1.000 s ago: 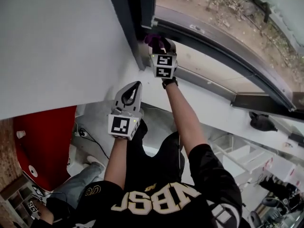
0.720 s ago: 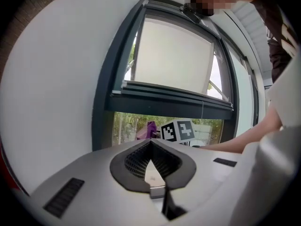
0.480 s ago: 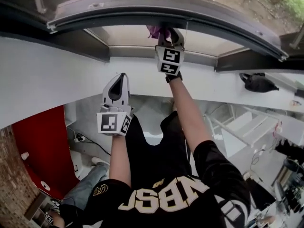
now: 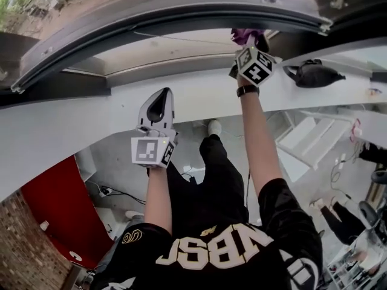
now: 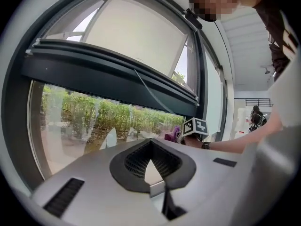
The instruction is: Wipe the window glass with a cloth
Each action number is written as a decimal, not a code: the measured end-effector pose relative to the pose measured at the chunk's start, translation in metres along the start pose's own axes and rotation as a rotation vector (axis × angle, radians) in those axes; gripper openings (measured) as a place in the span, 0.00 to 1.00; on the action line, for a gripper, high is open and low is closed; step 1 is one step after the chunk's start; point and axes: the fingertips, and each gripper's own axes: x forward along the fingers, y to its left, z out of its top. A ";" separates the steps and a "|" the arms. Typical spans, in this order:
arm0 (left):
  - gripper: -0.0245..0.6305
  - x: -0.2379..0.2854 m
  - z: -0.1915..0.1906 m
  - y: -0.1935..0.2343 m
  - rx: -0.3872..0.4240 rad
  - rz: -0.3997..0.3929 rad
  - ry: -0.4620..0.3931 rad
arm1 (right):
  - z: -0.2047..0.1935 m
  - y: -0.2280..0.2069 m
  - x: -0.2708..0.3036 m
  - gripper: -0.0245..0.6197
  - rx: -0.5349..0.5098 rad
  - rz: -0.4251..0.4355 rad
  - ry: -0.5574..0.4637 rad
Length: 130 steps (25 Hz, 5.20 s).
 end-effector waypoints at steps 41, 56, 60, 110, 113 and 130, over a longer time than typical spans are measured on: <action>0.07 -0.188 -0.009 0.233 -0.092 0.263 0.104 | -0.179 0.534 -0.117 0.17 -0.318 0.800 0.130; 0.07 0.020 -0.052 0.015 -0.077 -0.070 0.100 | -0.085 0.102 -0.008 0.17 -0.245 0.306 0.097; 0.07 0.039 -0.059 -0.012 -0.077 -0.086 0.101 | -0.069 0.025 0.008 0.17 -0.153 0.145 0.095; 0.07 -0.109 -0.050 0.195 -0.101 0.163 0.142 | -0.240 0.388 -0.061 0.17 -0.226 0.584 0.270; 0.07 -0.065 -0.058 0.149 -0.099 0.080 0.149 | -0.218 0.309 -0.042 0.17 -0.210 0.502 0.261; 0.07 0.080 -0.115 -0.030 -0.095 -0.172 0.153 | -0.155 -0.035 0.038 0.17 0.025 -0.016 0.286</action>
